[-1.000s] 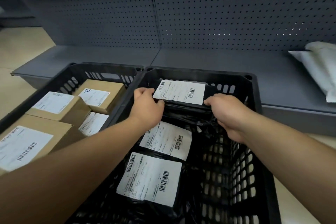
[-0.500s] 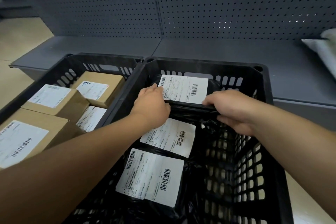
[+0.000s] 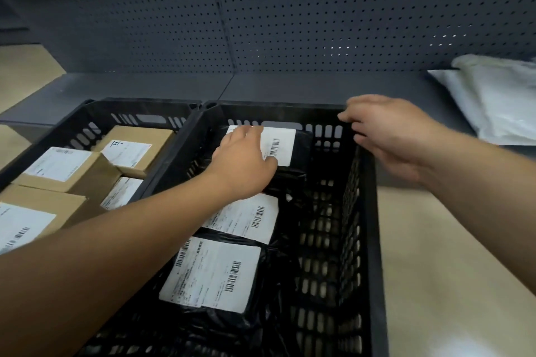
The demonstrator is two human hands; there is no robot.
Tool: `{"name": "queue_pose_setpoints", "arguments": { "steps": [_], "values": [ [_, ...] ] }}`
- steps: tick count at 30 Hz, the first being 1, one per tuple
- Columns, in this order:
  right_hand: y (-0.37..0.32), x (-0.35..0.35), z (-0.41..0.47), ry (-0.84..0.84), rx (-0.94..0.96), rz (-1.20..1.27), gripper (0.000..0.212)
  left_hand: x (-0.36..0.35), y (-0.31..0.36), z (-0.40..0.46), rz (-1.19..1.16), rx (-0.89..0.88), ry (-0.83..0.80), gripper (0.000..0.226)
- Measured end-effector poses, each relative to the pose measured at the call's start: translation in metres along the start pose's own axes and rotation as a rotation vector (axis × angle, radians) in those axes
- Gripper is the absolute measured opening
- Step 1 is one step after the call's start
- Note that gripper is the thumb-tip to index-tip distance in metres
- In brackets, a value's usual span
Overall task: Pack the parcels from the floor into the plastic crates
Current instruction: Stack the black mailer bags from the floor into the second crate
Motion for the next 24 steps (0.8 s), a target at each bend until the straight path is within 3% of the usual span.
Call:
{"name": "queue_pose_setpoints", "arguments": {
  "steps": [4, 8, 11, 14, 24],
  "values": [
    [-0.015, 0.061, -0.016, 0.11, 0.084, -0.039, 0.026, 0.007, 0.056, -0.006, -0.049, -0.105, 0.077, 0.069],
    [-0.01, 0.119, -0.026, 0.186, 0.093, -0.041, 0.009, 0.005, 0.132, -0.019, -0.049, -0.293, 0.115, 0.068],
    [0.003, 0.159, -0.031, 0.252, 0.06, -0.072, 0.028, 0.002, 0.182, -0.023, -0.06, -0.379, 0.127, 0.067],
    [0.015, 0.196, -0.035, 0.32, 0.022, -0.174, 0.044, -0.006, 0.22, -0.023, -0.059, -0.411, 0.121, 0.068],
    [0.081, 0.321, -0.042, 0.444, -0.127, -0.371, 0.06, -0.072, 0.325, -0.021, -0.036, -0.43, 0.01, 0.063]
  ]
}}
Point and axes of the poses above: each hand's wrist, its own z-axis towards the middle knuckle, its own x-axis out of the back of the hand, y = z × x, the point moved 9 cm from there along z, towards the middle knuckle, and after that the axes turned 4 degrees about -x, right-handed, at the moved point
